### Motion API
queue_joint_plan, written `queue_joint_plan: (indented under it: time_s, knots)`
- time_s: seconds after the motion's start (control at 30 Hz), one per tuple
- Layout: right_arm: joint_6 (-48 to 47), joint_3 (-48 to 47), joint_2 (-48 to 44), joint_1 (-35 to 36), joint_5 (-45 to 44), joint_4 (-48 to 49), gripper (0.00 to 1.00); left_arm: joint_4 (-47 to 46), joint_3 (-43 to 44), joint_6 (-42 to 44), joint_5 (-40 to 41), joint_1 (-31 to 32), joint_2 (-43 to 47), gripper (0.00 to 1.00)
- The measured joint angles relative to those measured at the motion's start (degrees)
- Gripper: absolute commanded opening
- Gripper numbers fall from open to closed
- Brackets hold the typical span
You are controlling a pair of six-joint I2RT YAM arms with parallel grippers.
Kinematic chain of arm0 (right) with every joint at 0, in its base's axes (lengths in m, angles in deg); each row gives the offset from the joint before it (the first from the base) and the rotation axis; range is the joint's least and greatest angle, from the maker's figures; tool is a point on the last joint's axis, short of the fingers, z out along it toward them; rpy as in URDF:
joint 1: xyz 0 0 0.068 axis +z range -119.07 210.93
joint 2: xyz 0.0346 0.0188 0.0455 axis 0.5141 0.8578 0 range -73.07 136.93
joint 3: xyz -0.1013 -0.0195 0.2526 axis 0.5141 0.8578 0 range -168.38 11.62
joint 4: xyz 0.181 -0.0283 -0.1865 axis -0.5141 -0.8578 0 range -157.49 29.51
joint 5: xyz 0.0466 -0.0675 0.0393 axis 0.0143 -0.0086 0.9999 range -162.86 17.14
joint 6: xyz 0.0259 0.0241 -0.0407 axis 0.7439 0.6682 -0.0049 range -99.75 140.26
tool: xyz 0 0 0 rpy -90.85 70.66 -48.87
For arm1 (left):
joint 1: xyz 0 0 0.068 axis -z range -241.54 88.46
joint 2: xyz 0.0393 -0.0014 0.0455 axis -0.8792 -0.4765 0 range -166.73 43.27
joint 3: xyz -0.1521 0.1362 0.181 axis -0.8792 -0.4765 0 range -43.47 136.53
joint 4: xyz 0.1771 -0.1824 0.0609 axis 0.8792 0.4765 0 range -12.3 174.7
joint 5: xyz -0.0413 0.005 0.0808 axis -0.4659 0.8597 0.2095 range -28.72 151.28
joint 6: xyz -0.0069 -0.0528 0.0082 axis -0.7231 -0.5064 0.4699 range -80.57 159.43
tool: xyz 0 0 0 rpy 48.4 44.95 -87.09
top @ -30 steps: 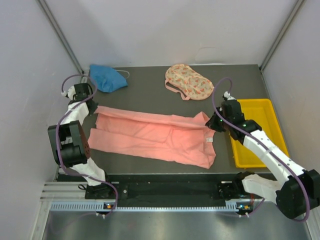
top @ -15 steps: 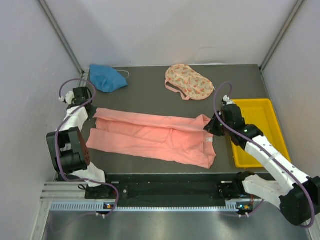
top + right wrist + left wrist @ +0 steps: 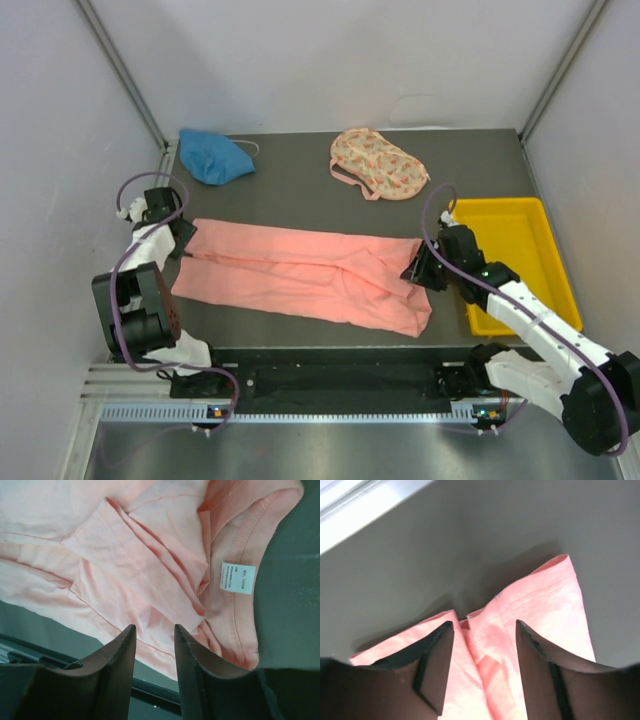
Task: Roll the t-shirts
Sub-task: Fold the T-shirt at the center of the board.
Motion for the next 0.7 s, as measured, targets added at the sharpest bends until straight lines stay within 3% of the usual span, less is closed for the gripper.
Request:
queue_joint_plan:
  time_s: [0.3, 0.53, 0.7]
  knots:
    - [-2.91, -3.89, 0.55, 0.09, -1.88, -2.43, 0.44, 1.09, 1.90, 2.99, -1.27, 0.44, 7.19, 0.47]
    - [-5.66, -13.81, 15.63, 5.01, -4.96, 0.70, 0.44, 1.07, 1.95, 3.58, -2.47, 10.84, 6.05, 0.40]
    - [-7.63, -19.56, 27.76, 7.21, -5.40, 4.13, 0.51, 1.81, 0.55, 1.92, -2.12, 11.28, 4.04, 0.41]
